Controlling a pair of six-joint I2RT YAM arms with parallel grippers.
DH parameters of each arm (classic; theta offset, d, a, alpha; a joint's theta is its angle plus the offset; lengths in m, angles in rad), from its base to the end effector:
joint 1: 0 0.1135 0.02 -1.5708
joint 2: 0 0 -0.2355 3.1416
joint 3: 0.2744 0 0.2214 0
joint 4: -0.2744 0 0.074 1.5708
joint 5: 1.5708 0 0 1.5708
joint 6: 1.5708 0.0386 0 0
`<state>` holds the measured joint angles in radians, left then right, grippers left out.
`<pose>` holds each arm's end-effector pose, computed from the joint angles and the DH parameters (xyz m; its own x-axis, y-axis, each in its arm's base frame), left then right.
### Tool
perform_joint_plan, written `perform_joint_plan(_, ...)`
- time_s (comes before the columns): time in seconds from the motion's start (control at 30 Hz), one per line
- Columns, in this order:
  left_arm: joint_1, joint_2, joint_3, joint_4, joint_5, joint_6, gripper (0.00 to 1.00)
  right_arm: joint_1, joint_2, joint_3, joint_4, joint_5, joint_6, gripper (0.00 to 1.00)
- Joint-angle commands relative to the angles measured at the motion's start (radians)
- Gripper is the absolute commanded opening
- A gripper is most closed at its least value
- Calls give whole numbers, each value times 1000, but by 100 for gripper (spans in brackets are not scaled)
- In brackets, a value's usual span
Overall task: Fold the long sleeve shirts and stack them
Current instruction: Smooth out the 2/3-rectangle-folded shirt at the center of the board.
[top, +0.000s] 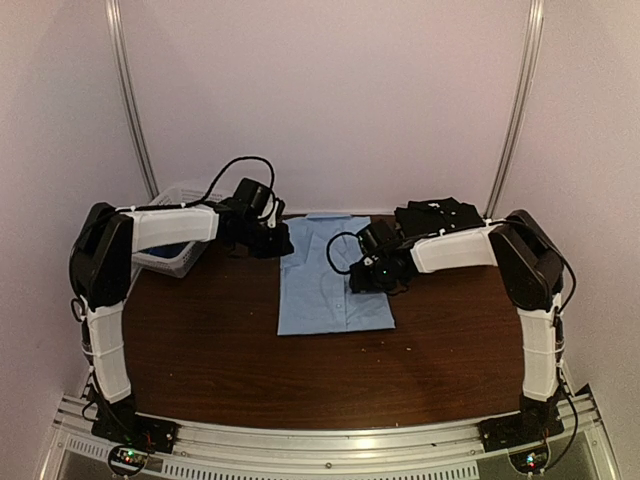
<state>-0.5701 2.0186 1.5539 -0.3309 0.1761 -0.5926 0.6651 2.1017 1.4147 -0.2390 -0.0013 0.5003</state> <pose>0.3480 -0.2312 0.2039 -0.8532 -0.1062 -0.5106 0.1905 0.8479 -0.4947 0.3224 0.2529 0.1378 -0.8481 -0.0556 -0.5269 -0.2404 0.9266 0.2892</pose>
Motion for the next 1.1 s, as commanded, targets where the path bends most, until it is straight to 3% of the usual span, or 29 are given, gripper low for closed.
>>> perform_joint_plan(0.0,-8,-23,-122,48,16,-7,11,4,-112,4,-51,69,0,62)
perform_joint_plan(0.23,-8,-89,-255,99,15,-33,11,86,-163,-6,-66,71,3,62)
perform_joint_plan(0.5,-8,-136,-312,108,9,-38,11,138,-76,-48,-49,61,49,57)
perform_joint_plan(0.77,-8,-153,-334,110,32,-47,10,157,-16,-65,-64,53,62,61)
perform_joint_plan(1.07,-50,-187,-349,117,58,-72,10,97,-152,-70,-53,26,50,63)
